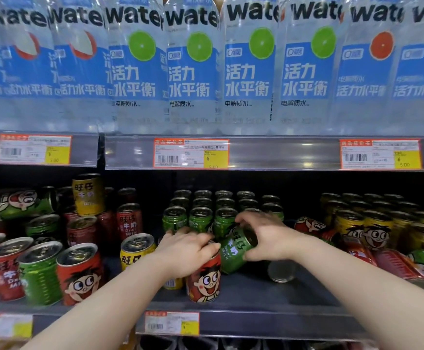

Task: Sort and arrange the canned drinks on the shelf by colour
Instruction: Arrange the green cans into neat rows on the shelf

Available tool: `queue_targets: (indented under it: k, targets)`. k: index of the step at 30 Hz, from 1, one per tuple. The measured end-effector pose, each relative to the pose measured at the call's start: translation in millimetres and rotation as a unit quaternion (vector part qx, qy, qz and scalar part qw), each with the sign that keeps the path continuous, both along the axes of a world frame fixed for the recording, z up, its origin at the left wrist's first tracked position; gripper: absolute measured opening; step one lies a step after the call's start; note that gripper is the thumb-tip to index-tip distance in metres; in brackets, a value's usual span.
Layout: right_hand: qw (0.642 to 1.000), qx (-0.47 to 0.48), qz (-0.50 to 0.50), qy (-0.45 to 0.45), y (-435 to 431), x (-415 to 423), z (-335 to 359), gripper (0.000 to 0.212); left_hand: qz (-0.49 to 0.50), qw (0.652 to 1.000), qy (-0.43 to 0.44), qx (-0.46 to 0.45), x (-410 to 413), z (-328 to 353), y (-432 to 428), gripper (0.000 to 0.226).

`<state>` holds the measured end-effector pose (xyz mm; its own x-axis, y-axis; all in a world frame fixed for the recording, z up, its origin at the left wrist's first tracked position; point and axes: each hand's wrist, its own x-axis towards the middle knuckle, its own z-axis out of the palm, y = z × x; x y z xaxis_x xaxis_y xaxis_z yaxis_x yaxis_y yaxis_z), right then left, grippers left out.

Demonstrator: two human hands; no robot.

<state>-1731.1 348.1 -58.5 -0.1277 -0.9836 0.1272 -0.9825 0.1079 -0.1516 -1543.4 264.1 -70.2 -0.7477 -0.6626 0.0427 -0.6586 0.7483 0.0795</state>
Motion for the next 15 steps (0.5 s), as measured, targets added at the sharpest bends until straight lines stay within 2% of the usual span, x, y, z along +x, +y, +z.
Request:
queue_targets:
  k: [7,9,11,13,15]
  targets:
    - [0.977,-0.007,0.035,-0.212,-12.3,11.5,-12.1,0.082,-0.007,1.0,0.013,-0.004,-0.2,-3.5,-2.5,0.051]
    - [0.964,0.002,0.052,-0.259,-8.5,9.6,-9.5,0.076,-0.011,1.0,0.017,0.003,0.3,-3.4,-2.7,0.049]
    - [0.968,-0.049,0.022,-0.246,0.2,0.5,3.4,0.052,-0.011,1.0,0.018,0.013,0.9,-2.4,-1.9,0.047]
    - [0.976,-0.114,-0.087,-0.165,12.3,-14.8,19.8,0.031,-0.001,0.999,0.025,0.031,0.0,1.1,1.0,0.049]
    - [0.977,-0.083,-0.185,-0.064,23.8,-30.7,26.5,0.031,0.016,0.998,0.043,0.053,-6.7,6.8,5.0,0.057]
